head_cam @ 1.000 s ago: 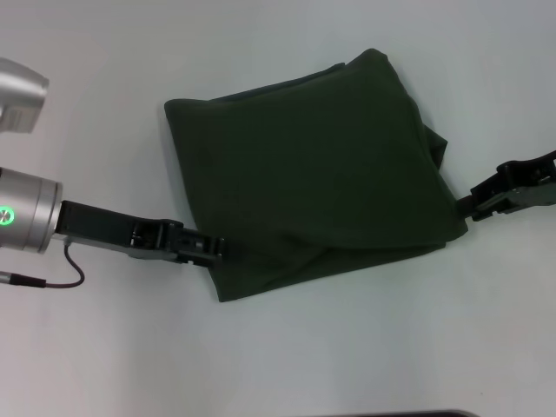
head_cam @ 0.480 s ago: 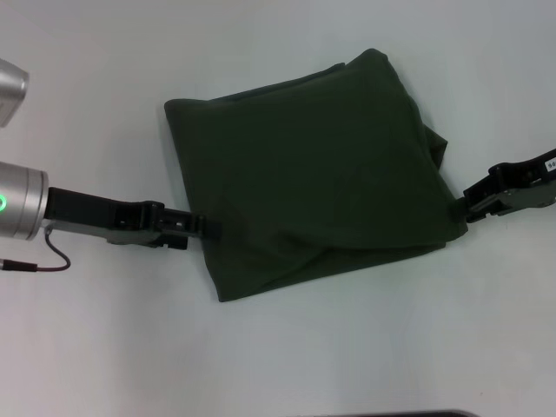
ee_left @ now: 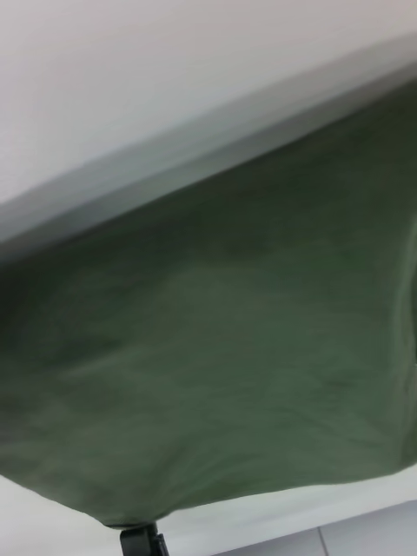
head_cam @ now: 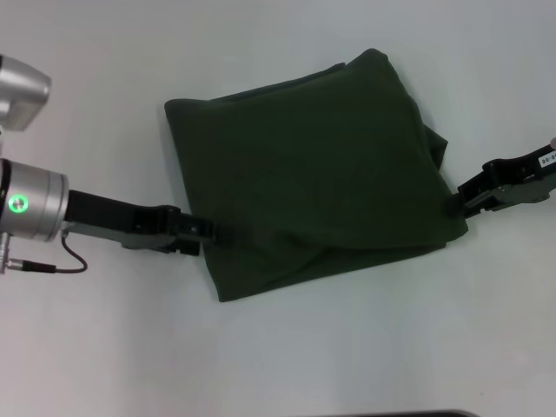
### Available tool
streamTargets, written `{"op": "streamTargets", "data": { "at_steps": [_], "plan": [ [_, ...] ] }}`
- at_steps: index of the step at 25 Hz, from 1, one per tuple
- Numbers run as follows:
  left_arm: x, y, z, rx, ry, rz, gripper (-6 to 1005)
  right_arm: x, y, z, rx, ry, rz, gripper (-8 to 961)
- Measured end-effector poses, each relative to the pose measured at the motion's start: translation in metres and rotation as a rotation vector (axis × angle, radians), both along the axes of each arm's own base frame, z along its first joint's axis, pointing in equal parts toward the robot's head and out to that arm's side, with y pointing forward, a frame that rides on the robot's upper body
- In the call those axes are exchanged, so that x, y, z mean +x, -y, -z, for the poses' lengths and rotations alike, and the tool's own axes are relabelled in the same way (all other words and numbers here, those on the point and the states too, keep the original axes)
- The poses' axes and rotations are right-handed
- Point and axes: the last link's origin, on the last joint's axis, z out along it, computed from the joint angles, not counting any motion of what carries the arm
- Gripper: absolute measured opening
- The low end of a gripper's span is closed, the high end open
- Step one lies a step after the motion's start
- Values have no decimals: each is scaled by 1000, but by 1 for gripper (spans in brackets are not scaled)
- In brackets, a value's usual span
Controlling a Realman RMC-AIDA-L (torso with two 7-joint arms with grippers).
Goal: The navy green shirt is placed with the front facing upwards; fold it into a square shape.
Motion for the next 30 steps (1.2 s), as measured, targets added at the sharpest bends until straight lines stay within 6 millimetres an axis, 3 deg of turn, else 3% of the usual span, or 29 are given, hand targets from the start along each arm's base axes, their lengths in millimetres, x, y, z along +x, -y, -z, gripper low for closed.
{"op": "streamTargets", "data": {
  "at_steps": [18, 26, 30],
  "plan": [
    [8, -2, 16, -30, -28, 34, 792, 1, -1, 3, 2, -3, 4, 276],
    [11, -3, 20, -58, -66, 97, 622, 0, -2, 4, 5, -4, 2, 276],
    [13, -4, 21, -61, -71, 106, 429, 0, -2, 3, 4, -7, 4, 277]
  ]
}}
